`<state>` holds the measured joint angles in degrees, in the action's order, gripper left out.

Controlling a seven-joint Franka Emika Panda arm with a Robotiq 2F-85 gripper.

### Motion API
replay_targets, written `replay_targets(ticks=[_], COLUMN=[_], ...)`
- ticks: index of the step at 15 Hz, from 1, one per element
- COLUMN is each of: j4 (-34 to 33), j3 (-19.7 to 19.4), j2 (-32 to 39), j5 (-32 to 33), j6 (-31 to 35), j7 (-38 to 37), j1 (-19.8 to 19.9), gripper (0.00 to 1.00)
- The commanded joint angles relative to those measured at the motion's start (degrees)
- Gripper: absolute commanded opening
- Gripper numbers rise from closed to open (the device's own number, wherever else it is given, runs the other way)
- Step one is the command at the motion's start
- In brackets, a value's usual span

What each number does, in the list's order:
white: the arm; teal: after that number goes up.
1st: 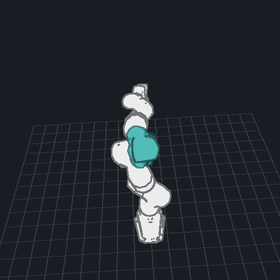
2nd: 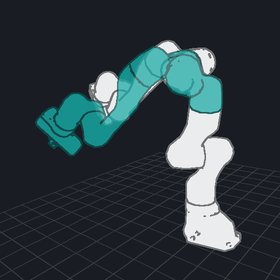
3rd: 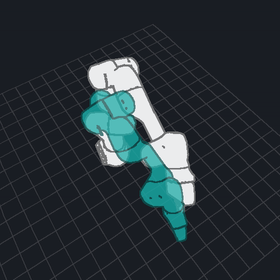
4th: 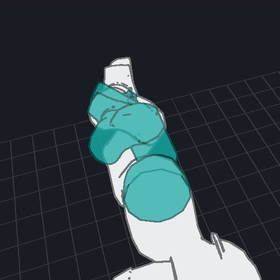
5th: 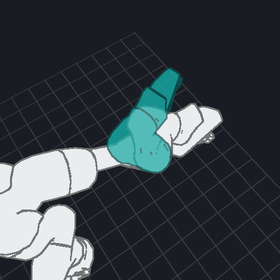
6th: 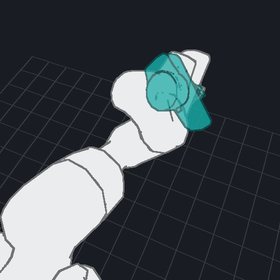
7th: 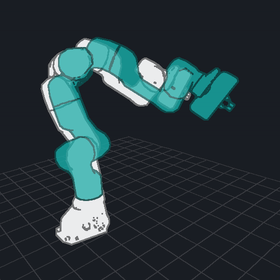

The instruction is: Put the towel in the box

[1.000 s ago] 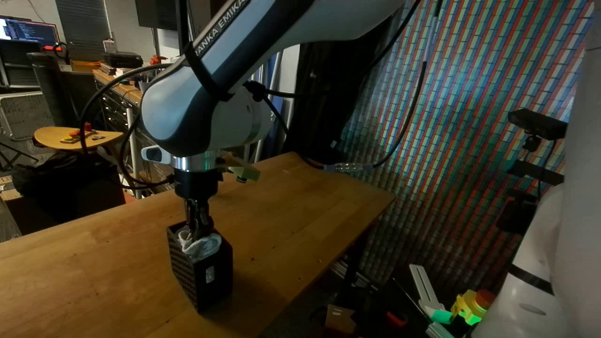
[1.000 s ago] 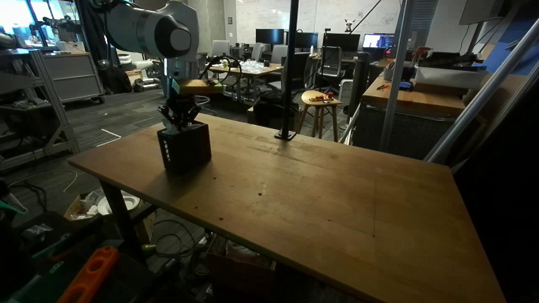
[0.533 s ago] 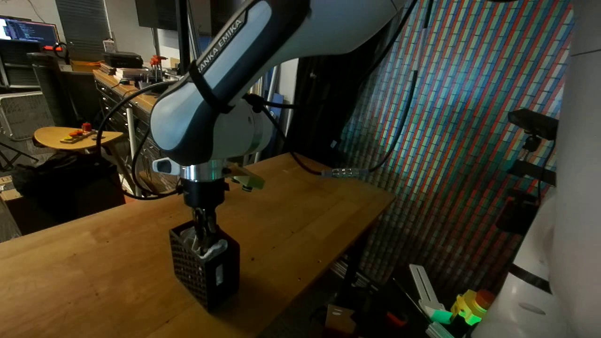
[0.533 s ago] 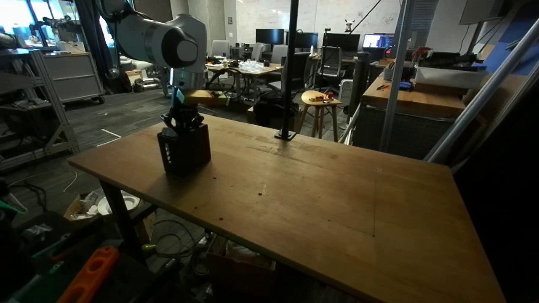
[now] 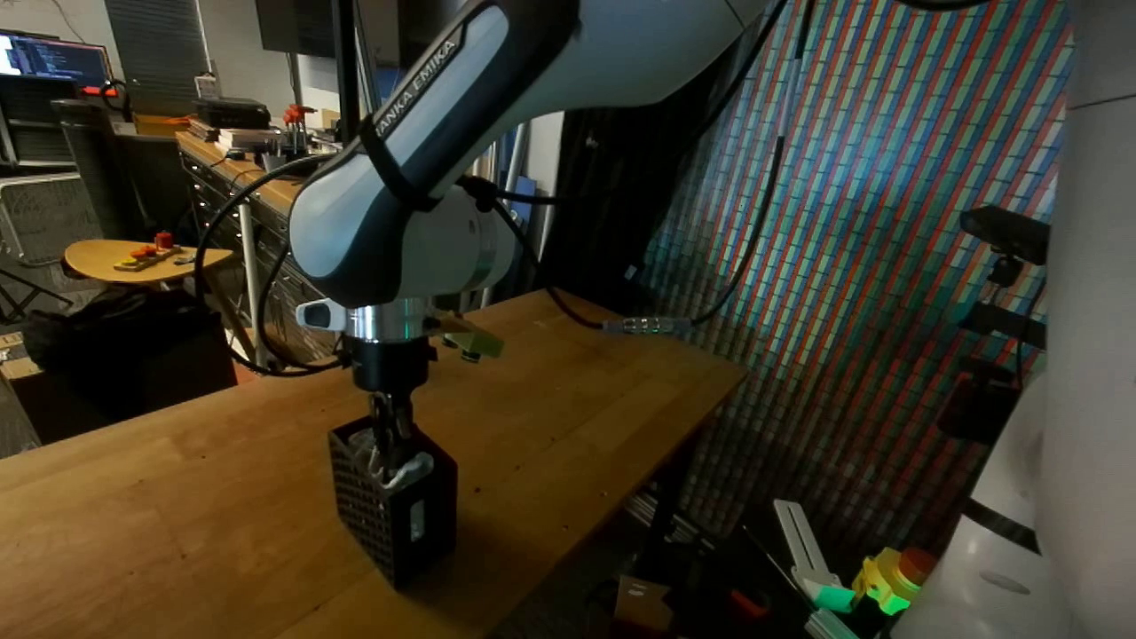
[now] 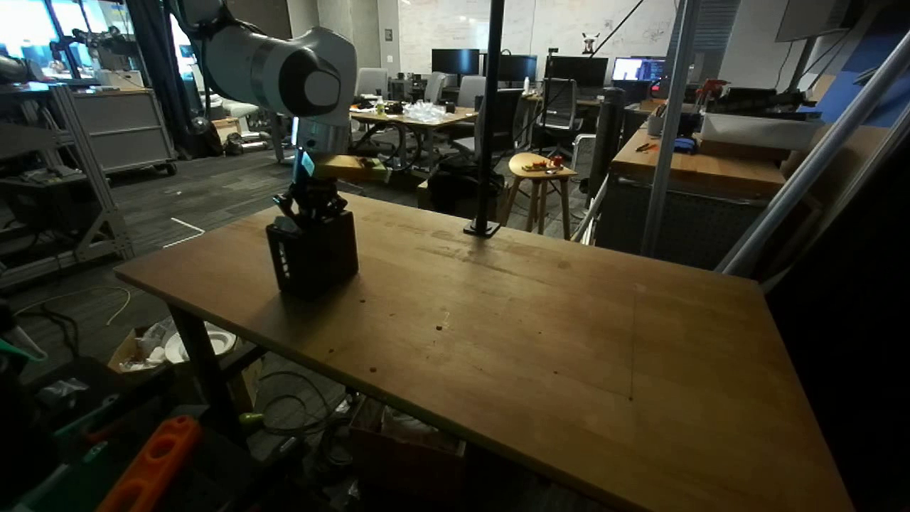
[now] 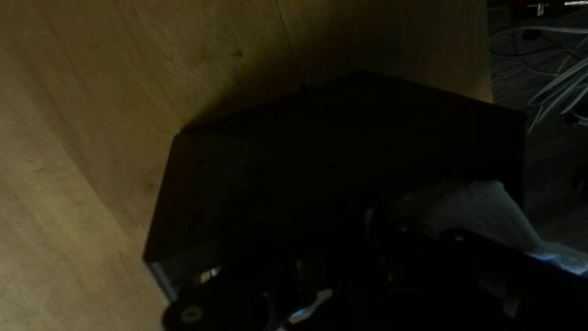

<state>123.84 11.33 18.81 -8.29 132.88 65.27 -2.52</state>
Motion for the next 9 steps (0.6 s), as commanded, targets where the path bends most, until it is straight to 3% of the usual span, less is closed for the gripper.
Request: replay_targets(ticks=[1,3,9], j4=[-1.9,-1.8,-0.1], j3=[0.4,0.1,-0.6], j2=[0.5,-0.7,-5.1], j5=[-1.0,-0.6,-0.1], j6=[-2.4,-3.1,-3.2], j7=[0.0,-1.6,-7.6], j1=[0.7,0.5,0.1], gripper=[0.33,0.35,0.78])
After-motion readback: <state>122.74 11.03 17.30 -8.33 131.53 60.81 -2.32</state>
